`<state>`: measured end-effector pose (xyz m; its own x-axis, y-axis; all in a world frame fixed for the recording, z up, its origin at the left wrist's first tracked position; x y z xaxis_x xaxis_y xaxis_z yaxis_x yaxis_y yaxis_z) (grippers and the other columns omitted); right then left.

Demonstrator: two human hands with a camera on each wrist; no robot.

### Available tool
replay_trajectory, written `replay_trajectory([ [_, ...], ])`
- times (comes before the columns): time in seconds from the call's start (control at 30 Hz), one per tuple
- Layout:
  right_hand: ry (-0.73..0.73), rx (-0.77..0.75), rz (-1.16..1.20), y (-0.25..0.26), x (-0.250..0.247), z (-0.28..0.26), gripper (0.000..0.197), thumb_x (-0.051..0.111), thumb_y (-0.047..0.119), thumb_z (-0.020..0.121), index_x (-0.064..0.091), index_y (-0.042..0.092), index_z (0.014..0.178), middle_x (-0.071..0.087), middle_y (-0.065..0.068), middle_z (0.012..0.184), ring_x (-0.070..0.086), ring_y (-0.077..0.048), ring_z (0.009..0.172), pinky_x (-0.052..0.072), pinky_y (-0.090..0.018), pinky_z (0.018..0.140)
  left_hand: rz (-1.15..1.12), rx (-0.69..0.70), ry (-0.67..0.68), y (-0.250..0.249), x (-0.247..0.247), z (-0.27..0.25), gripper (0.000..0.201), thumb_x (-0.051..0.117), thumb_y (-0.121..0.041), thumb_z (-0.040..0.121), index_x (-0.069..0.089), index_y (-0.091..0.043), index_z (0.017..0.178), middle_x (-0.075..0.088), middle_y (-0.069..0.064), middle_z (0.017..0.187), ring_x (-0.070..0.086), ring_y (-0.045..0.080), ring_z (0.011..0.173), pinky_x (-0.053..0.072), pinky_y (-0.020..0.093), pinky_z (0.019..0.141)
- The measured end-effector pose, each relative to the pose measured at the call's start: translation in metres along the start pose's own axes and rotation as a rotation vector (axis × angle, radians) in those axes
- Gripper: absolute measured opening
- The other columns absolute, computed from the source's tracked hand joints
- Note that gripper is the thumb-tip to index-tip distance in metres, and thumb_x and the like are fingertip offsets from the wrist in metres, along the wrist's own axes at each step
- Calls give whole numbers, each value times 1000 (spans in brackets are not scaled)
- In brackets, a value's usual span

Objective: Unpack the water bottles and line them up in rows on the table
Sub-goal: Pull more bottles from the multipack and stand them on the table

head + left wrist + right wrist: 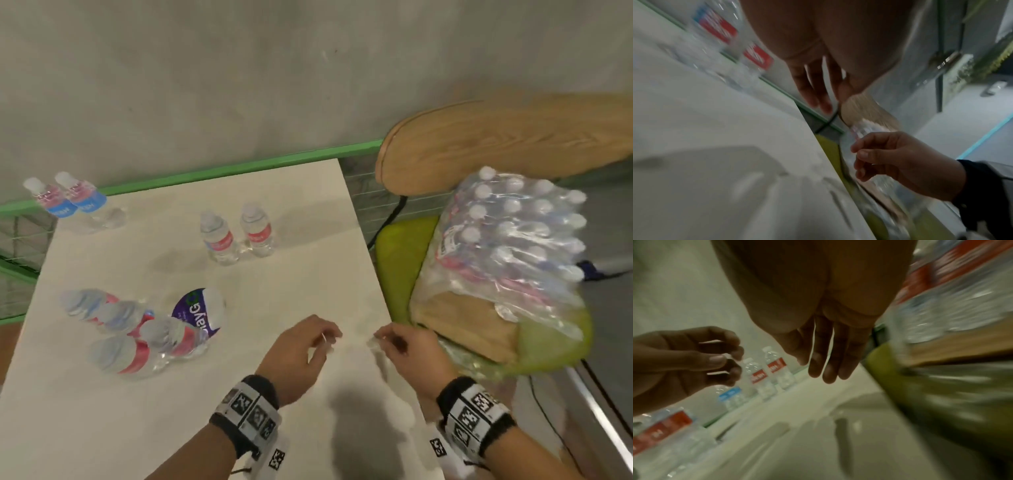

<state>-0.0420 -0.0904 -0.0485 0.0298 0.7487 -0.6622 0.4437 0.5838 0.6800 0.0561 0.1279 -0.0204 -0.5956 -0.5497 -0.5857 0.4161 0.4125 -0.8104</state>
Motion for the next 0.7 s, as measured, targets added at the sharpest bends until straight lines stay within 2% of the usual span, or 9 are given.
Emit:
replay_trajectory([
  [0.07, -35, 96, -60, -39, -21, -24, 15, 66, 19, 87, 70, 33, 87, 67, 16, 74, 60, 5, 69, 45, -7, 65, 7, 2, 263, -8, 41, 6, 24, 49, -13, 91, 61, -30, 103, 59, -17, 97, 56, 2, 84, 47, 19, 79],
  [0.13, -123, 173, -73, -73, -45, -38, 13, 66, 15, 88, 70, 28, 88, 69, 10, 78, 63, -5, 72, 49, -17, 69, 5, 20, 434, -20, 82, 20, 23, 48, -16, 90, 63, -28, 102, 61, -14, 96, 53, -1, 79, 47, 21, 79],
  [0.23, -259, 237, -103, -112, -74, -39, 16, 66, 10, 86, 71, 19, 98, 66, 4, 98, 63, -13, 83, 46, -19, 77, -15, 35, 512, -44, 138, 56, 21, 53, -19, 88, 66, -26, 102, 59, -15, 93, 51, -2, 77, 44, 16, 78],
  [0.3, -277, 228, -180, -131, -84, -30, 21, 65, 11, 86, 69, 19, 104, 61, 3, 111, 62, -15, 94, 39, -14, 83, -93, -45, 452, -59, 168, 85, 26, 58, -18, 87, 63, -27, 110, 58, -14, 103, 57, 1, 86, 48, 18, 84],
  [0.4, -188, 280, -227, -152, -86, -20, 36, 62, 14, 86, 63, 18, 122, 53, 1, 134, 55, -18, 117, 35, -16, 98, -235, -293, 258, -74, 203, 123, 50, 60, -25, 81, 46, -26, 129, 57, -4, 121, 65, 13, 94, 55, 37, 89],
  [0.5, -126, 312, -242, -162, -83, -18, 41, 59, 12, 86, 61, 19, 126, 43, 4, 144, 44, -16, 129, 29, -17, 107, -205, -483, 68, -78, 216, 153, 64, 64, -41, 74, 45, -8, 125, 54, 3, 119, 66, 32, 94, 57, 47, 83],
  [0.53, -119, 304, -248, -164, -83, -18, 44, 58, 8, 85, 61, 20, 127, 42, 5, 145, 43, -15, 130, 29, -17, 107, -217, -547, 53, -81, 216, 163, 63, 67, -41, 75, 51, -3, 122, 60, 10, 117, 66, 36, 96, 57, 46, 84],
  [0.6, -104, 279, -272, -166, -84, -20, 50, 56, 4, 82, 59, 22, 129, 42, 6, 146, 42, -17, 131, 30, -20, 109, -224, -648, 56, -79, 213, 186, 46, 66, -26, 86, 62, 5, 120, 66, 19, 117, 64, 35, 108, 54, 34, 88],
  [0.7, -102, 261, -290, -166, -87, -22, 53, 54, 3, 81, 59, 23, 130, 42, 7, 146, 40, -19, 133, 29, -23, 111, -139, -776, 148, -68, 208, 207, 38, 57, -15, 95, 58, 6, 126, 60, 19, 131, 57, 31, 122, 48, 30, 93],
])
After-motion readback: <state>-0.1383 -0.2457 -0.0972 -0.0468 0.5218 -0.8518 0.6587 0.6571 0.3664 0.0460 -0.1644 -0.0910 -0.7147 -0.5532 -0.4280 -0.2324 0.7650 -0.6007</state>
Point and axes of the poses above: each hand's wrist, its own z-axis towards the middle knuckle, its own x-axis out of the palm, y = z × x, the point moved 1 cm from there along z, towards the middle knuckle
